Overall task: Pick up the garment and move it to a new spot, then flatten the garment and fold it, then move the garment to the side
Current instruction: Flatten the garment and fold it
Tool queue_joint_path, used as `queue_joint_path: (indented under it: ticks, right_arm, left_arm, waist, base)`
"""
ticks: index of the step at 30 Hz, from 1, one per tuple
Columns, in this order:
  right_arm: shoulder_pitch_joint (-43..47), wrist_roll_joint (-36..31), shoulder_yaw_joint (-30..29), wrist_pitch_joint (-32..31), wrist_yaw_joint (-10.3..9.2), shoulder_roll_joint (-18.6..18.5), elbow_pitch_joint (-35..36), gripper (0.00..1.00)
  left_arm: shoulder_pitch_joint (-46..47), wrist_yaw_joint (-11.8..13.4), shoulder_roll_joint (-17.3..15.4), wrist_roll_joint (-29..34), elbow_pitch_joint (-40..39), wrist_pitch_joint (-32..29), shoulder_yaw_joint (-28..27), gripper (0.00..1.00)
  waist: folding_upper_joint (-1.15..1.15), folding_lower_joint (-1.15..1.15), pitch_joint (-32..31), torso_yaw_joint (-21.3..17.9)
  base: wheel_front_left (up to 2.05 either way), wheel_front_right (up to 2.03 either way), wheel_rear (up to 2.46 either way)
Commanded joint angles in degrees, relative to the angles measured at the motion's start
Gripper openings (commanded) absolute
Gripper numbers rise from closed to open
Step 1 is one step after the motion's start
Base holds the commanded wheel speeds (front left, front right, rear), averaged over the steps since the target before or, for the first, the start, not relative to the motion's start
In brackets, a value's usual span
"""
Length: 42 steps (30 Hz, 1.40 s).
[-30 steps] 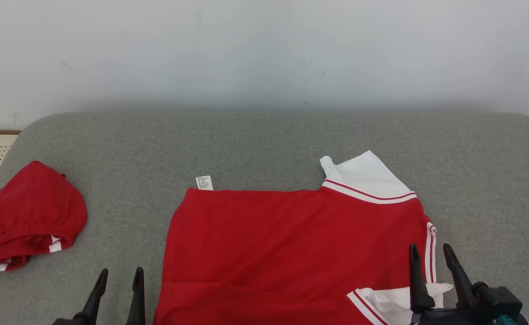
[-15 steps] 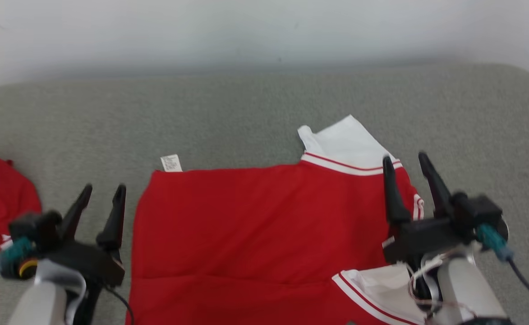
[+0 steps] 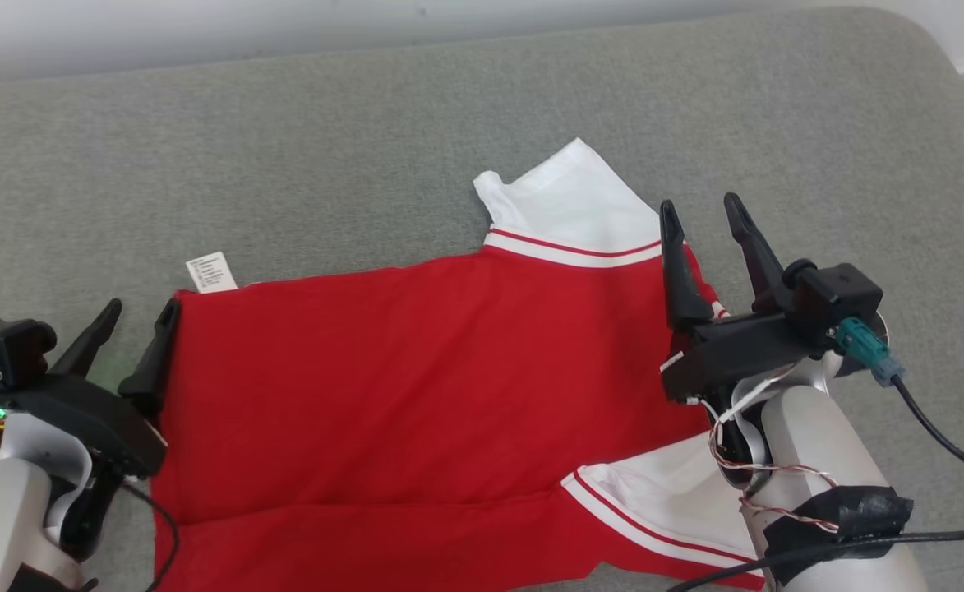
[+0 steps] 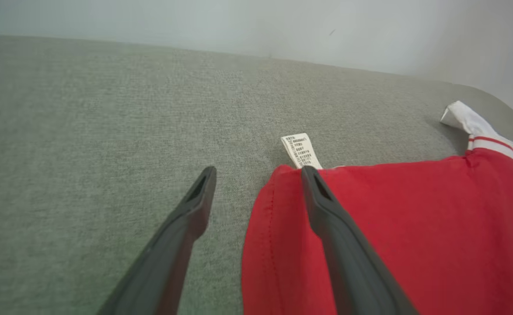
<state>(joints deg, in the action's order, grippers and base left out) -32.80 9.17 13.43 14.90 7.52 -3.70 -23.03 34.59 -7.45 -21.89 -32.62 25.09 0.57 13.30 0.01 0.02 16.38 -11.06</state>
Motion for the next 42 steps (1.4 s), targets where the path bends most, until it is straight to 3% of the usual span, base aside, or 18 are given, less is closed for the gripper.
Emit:
queue_joint_path:
  ticks: [1,19,21,22,23,24,30,38,42]
  right_arm:
    - [-1.0,0.6,0.2,0.3,-0.05,0.4,0.2,1.00]
    - [-0.8,0.9,0.2,0.3,-0.05,0.8,0.8,1.00]
    - [-1.0,1.3,0.4,0.3,-0.05,0.8,1.0,1.00]
    - [-1.1,1.4,0.4,0.3,-0.05,0.9,1.0,1.00]
    - [-1.2,1.4,0.4,0.3,-0.05,0.8,1.0,1.00]
    - [-1.2,1.3,0.3,0.3,-0.05,0.9,1.0,1.00]
    - [-1.6,0.4,0.0,0.3,-0.05,0.9,0.2,1.00]
    - [-5.2,-0.2,0.6,-0.2,-0.05,-0.2,-4.3,1.00]
    - [-9.9,0.5,0.2,-2.7,-0.05,-1.4,-9.2,1.00]
  left_arm:
    - [0.7,0.1,-1.0,-0.3,1.6,0.1,0.4,1.00]
    - [5.5,0.1,-2.3,-3.7,12.0,2.5,6.7,1.00]
    - [5.8,0.1,-2.1,-4.0,13.4,2.4,6.7,0.81]
    - [5.9,0.1,-1.9,-4.4,14.0,2.4,6.7,0.48]
    - [6.0,0.1,-1.7,-4.6,14.5,2.1,6.8,0.08]
    - [6.2,0.1,-1.5,-4.7,15.0,2.2,7.0,0.00]
    - [6.6,0.1,-0.5,-5.9,15.6,2.8,8.1,0.00]
    - [6.4,0.2,-0.2,-6.0,10.6,8.6,8.7,0.00]
    - [5.3,2.3,0.6,-4.4,5.9,10.8,9.2,0.00]
  waist:
    - [-0.01,-0.02,1.4,-1.5]
    - [-0.01,-0.02,3.1,-3.2]
    - [-0.01,-0.02,3.2,-3.3]
    - [-0.01,-0.02,3.2,-3.4]
    - [-0.01,-0.02,3.2,-3.3]
    - [-0.01,-0.02,3.1,-3.3]
    - [-0.01,-0.02,2.5,-2.3]
    - [-0.01,-0.02,2.2,0.1]
    - [-0.01,-0.02,3.3,2.2]
  base:
    - [0.00,0.00,0.00]
    - [0.00,0.00,0.00]
    - [0.00,0.00,0.00]
    - [0.00,0.00,0.00]
    - [0.00,0.00,0.00]
    - [0.00,0.00,0.00]
    - [0.00,0.00,0.00]
    - [0.00,0.00,0.00]
    - [0.00,0.00,0.00]
